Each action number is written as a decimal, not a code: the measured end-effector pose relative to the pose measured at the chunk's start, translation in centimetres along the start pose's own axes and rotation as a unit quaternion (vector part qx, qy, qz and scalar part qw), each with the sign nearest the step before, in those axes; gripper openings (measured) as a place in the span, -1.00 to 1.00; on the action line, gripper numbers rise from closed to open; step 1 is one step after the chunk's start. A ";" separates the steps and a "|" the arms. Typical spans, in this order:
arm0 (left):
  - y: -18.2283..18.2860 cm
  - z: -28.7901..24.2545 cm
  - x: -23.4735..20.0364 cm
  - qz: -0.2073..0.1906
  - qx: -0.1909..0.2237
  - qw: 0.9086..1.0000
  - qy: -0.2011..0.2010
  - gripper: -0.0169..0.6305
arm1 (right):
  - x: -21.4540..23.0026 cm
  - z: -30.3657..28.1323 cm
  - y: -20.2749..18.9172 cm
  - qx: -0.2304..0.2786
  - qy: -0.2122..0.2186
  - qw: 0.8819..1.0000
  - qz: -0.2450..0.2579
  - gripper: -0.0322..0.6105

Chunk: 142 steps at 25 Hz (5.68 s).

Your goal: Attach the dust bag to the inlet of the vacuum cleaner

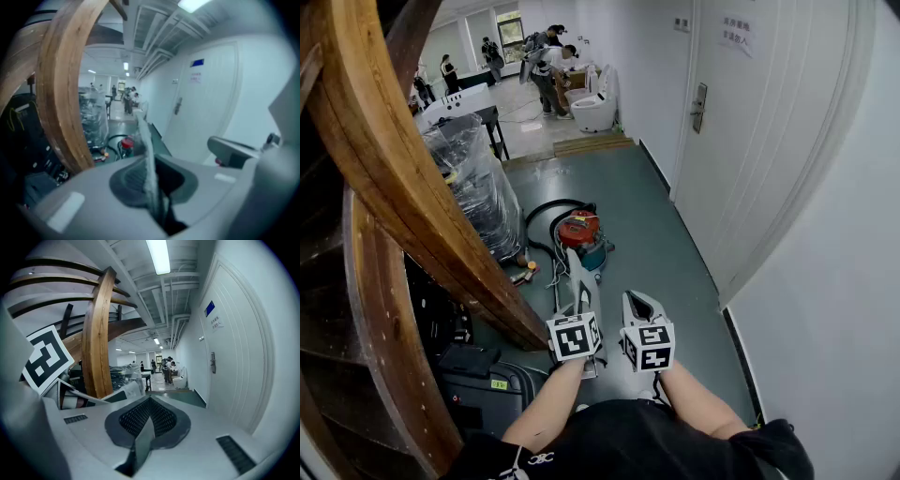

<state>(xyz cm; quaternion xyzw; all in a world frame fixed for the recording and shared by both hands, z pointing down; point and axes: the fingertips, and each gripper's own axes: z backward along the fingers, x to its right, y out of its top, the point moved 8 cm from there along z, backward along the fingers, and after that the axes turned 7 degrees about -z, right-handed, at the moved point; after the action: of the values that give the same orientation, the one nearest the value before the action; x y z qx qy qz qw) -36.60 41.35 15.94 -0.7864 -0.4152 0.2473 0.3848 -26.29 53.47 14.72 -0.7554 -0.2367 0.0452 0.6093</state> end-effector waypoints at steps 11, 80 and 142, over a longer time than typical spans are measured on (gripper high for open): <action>-0.5 -0.8 0.5 -0.011 -0.008 1.000 -0.005 -0.87 | -0.2 -1.0 -0.5 -0.005 0.008 1.000 0.001 -0.90; 13.9 -27.5 -4.5 0.051 -0.031 0.998 0.019 -0.87 | 13.4 -27.3 5.4 -0.078 0.052 0.994 0.051 -0.90; 10.8 -44.8 -23.4 0.333 -0.107 0.888 0.300 -0.87 | 15.4 -68.7 4.4 -0.301 0.313 0.885 0.168 -0.90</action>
<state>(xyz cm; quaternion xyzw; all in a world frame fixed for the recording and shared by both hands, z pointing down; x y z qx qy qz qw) -12.32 -0.17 34.84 -0.9515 -0.0174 0.0680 0.2996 13.19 -2.56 31.38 -0.9060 0.0946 -0.1656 0.3779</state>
